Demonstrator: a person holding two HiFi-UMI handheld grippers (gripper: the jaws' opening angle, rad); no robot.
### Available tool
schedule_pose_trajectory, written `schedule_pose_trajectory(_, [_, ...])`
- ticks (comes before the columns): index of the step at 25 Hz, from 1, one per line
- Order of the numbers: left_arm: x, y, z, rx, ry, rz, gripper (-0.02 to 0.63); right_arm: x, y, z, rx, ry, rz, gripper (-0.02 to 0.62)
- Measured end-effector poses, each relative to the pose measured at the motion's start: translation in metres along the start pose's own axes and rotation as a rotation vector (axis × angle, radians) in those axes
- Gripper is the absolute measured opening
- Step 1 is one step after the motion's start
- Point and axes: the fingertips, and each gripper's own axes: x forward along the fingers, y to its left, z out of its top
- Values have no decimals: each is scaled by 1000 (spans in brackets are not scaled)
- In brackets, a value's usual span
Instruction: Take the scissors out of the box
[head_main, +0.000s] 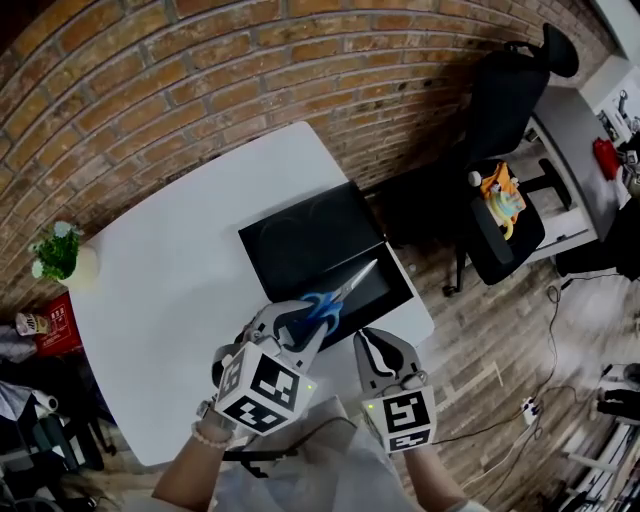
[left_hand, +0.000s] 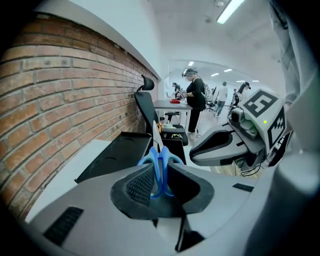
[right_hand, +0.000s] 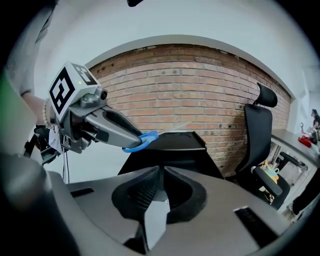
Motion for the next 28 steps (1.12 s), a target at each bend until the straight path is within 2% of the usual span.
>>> schedule_pose_trajectory(7, [-67,6,7,19,-126,67,98,-18,38,40,-46,-85,-32,57])
schedule_pose_trajectory(16, [-161,11,12,2,-295,159,98,-53,91,91,-94,-192,-75,57])
schedule_pose_trajectory(28, [-259,10,-4,-16,-417,266,98,-99,149,121,-167,-282,-104,57])
